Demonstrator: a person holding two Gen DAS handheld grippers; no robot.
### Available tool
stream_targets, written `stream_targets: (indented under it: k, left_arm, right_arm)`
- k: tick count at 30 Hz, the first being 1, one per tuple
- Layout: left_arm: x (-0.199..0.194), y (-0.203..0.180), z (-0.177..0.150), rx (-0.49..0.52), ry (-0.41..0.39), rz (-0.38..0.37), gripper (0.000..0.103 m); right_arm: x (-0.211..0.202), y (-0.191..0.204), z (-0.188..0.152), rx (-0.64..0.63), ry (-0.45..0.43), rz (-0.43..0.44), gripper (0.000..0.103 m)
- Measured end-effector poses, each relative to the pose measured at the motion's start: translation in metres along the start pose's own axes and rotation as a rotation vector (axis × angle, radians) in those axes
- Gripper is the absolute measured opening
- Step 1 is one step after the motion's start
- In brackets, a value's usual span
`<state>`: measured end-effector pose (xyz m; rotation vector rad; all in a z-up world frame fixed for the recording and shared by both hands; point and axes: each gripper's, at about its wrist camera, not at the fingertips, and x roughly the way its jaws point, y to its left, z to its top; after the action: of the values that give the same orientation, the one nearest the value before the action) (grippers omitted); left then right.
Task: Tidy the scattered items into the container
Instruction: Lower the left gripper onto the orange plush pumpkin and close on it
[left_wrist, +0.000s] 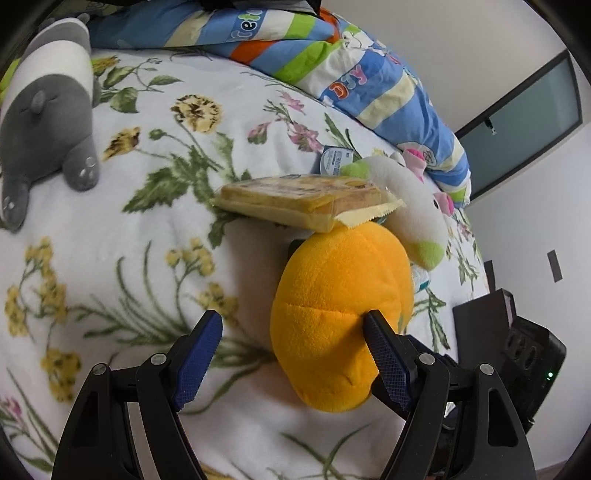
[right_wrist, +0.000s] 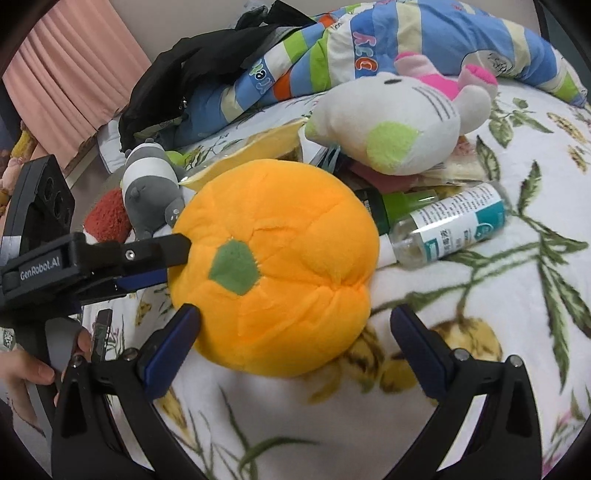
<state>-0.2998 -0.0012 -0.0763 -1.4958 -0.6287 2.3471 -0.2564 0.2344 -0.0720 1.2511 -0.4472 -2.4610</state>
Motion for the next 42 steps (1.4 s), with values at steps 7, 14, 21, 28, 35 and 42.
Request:
stream_targets:
  k: [7,14,21,28,35,42]
  left_arm:
    - [0.013,0.013,0.01,-0.037,0.019,-0.029,0.079]
    - [0.023,0.036,0.016,-0.099,0.046,-0.049,0.079]
    - [0.035,0.049,0.017,-0.187,0.063,-0.137,0.079]
    - [0.06,0.032,0.012,-0.253,0.111,-0.372,0.079]
    - [0.058,0.011,0.008,-0.196,0.064,-0.329,0.076]
    - [0.04,-0.003,0.007,-0.163,0.046,-0.311,0.075]
  right_arm:
    - [0.024,-0.013,0.007,0.065,0.052,0.128,0.103]
    - [0.045,-0.004,0.009,0.04,0.075,0.16,0.103]
    - [0.051,0.005,0.01,0.039,0.031,0.168,0.102]
    - [0.043,-0.008,0.003,0.11,0.013,0.22,0.098]
    - [0.034,-0.017,-0.002,0.157,-0.01,0.234,0.095]
    - [0.018,-0.015,-0.001,0.169,-0.031,0.245,0.095]
